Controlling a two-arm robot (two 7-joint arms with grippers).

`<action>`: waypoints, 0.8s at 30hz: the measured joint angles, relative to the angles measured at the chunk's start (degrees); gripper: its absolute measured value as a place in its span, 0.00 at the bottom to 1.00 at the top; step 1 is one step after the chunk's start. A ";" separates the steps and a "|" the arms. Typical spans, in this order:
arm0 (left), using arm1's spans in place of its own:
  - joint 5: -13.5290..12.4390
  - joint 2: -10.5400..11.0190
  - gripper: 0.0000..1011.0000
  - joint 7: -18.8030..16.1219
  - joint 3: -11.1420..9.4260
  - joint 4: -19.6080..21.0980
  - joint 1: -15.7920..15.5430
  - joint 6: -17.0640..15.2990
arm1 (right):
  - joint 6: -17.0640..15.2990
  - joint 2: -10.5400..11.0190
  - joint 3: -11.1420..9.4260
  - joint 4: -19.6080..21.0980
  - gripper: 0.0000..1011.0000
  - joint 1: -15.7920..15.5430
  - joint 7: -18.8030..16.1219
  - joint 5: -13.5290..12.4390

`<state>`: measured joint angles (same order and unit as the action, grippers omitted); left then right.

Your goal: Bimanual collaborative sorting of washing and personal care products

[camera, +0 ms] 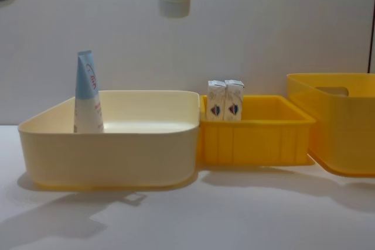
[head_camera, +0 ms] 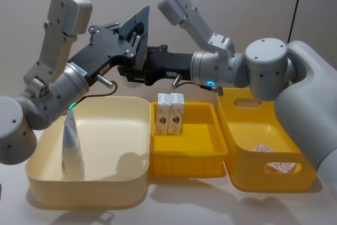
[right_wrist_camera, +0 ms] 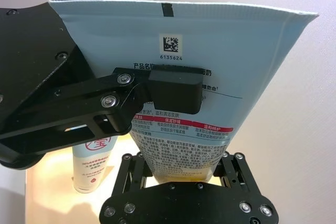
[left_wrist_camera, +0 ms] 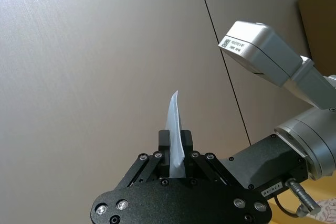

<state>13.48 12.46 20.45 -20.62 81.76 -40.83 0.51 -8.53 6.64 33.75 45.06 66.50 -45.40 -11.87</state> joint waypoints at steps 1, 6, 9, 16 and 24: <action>0.00 0.00 0.12 0.00 0.00 0.00 0.00 0.00 | 0.00 -0.01 0.00 0.00 0.57 0.00 0.01 -0.01; 0.00 0.00 0.12 0.00 0.00 0.00 0.00 0.00 | 0.03 -0.03 0.00 -0.04 0.55 0.03 0.04 -0.03; 0.00 0.00 0.12 0.00 0.00 0.00 0.00 0.00 | 0.04 -0.05 0.00 -0.05 0.54 0.04 0.05 -0.03; -0.01 0.00 0.12 0.00 0.00 0.00 0.00 0.00 | 0.04 -0.08 0.00 -0.06 0.54 0.06 0.06 -0.03; -0.01 0.00 0.17 0.00 0.00 -0.01 0.00 -0.01 | 0.04 -0.09 -0.01 -0.06 0.54 0.07 0.07 -0.03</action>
<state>13.47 12.47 20.46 -20.62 81.75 -40.83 0.49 -8.49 6.55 33.74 45.01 66.57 -45.34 -11.91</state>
